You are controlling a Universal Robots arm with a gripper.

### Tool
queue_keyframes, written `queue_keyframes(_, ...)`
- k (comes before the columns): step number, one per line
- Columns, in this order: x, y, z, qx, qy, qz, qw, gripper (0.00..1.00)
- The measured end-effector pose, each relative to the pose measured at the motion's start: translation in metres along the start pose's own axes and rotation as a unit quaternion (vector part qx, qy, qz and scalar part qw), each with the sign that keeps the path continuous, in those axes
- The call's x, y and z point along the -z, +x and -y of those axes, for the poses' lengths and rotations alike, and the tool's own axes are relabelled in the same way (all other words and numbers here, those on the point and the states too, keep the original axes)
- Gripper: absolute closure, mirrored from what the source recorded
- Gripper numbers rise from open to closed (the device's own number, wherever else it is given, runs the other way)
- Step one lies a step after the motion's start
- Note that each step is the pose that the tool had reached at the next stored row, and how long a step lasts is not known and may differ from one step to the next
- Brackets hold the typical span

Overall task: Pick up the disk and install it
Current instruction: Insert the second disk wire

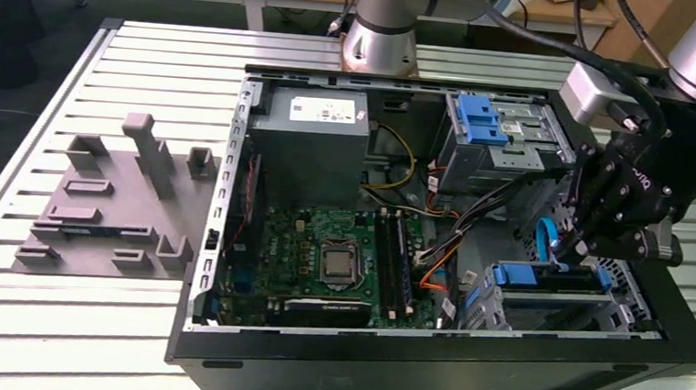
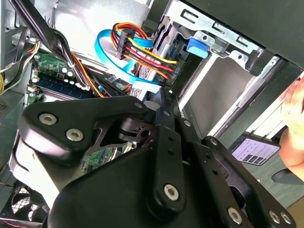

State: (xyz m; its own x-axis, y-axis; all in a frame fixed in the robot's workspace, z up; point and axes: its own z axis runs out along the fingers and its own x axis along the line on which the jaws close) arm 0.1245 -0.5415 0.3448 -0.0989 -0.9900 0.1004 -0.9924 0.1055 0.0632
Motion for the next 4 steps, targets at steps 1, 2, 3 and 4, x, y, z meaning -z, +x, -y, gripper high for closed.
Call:
queue_keyframes(1, 0.0002, 0.0, 0.0, 0.0, -0.0002, -0.0002, 1.0, 0.89)
queue_keyframes(2, 0.0002, 0.0, 0.0, 0.0, -0.0004, -0.0003, 1.0, 0.89)
queue_keyframes(3, 0.0002, 0.0, 0.0, 0.0, -0.0005, -0.0002, 1.0, 0.89)
queue_keyframes(4, 0.0002, 0.0, 0.0, 0.0, -0.0005, -0.0002, 1.0, 0.89)
